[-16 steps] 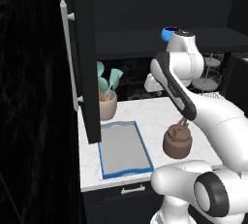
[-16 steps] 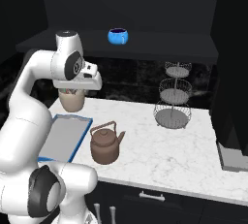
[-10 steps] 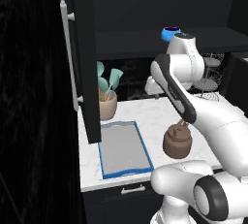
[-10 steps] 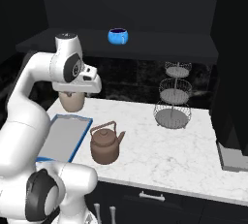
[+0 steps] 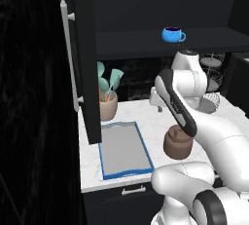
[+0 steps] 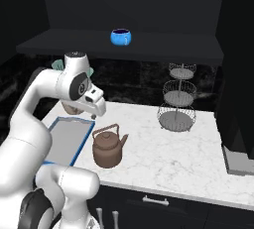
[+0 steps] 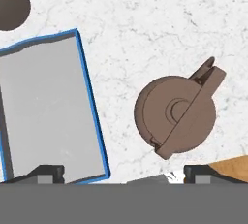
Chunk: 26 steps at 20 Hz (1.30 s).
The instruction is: Pick the kettle from the counter and place it on the tray. Then pick the mug from the cabinet and place it on the tray. Then close the cabinet doors.
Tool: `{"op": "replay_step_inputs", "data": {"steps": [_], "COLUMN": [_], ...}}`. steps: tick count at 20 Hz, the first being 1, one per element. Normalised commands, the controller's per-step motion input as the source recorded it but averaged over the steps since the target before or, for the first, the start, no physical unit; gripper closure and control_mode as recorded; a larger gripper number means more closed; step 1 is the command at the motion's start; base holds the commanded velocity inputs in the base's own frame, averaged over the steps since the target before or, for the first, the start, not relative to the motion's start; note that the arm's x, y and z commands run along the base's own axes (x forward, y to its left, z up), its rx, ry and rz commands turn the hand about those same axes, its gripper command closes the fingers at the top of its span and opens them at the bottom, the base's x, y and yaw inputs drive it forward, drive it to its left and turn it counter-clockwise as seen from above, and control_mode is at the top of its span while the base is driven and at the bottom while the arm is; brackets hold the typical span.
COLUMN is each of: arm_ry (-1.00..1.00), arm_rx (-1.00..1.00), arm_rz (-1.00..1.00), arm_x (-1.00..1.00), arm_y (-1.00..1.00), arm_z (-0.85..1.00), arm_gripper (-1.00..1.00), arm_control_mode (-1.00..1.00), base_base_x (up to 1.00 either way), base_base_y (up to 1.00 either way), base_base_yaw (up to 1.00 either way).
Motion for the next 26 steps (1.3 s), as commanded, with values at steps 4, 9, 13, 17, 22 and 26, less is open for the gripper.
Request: {"op": "replay_step_inputs", "data": {"steps": [4,9,13,17,22,26], "arm_ry": [0.12,0.07,0.10,0.08,0.09,0.11], "arm_rx": [0.09,0.00,0.04,0.04,0.06,0.01], "arm_rz": [-0.24,-0.13,-0.12,-0.07,-0.05,-0.03], "arm_x": [0.13,0.07,0.26,0.21,0.10,0.00], "arm_y": [-0.41,-0.19,-0.21,-0.22,-0.22,-0.13], "arm_z": [-0.36,-0.28,-0.14,-0.15,-0.18,-0.25], "arm_gripper": [-1.00,-1.00,-1.00,-1.00,-1.00,-1.00], "arm_control_mode": [-1.00,-1.00,-1.00,-1.00,-1.00,-1.00], "base_base_x": [0.00,0.00,0.00,0.00,0.00,0.00], "base_base_y": [0.00,0.00,0.00,0.00,0.00,0.00], "base_base_yaw": [0.00,0.00,0.00,0.00,0.00,0.00]}}
